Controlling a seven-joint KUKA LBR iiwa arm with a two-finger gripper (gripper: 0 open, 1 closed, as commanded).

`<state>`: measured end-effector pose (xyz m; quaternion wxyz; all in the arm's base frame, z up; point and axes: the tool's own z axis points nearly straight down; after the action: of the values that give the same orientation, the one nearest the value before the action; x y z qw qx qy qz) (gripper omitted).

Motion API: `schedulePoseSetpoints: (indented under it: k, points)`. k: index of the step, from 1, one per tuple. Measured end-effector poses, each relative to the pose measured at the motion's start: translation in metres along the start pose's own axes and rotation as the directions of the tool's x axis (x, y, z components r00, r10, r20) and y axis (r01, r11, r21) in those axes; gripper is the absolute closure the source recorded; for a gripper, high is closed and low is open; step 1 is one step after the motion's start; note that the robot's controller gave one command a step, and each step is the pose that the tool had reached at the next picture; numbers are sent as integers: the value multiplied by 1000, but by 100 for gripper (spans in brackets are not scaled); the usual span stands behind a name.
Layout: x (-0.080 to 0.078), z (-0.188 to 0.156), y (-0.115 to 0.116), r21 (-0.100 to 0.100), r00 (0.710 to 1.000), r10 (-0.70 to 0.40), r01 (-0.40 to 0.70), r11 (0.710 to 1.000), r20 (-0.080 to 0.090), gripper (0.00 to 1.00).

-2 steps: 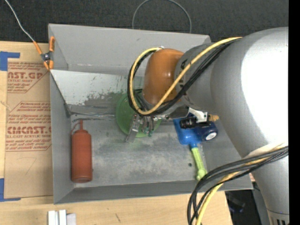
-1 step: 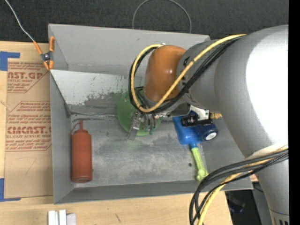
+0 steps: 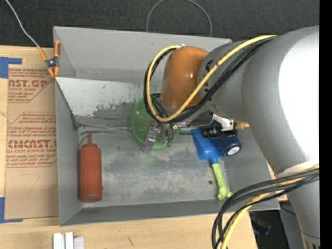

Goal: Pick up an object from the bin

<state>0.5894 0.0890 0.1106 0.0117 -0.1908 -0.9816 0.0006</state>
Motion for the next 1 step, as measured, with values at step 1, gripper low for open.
schedulePoseSetpoints:
  k: [1]
  points:
    - [0,-14,0,-2,1000,0,0,1000,2,100]
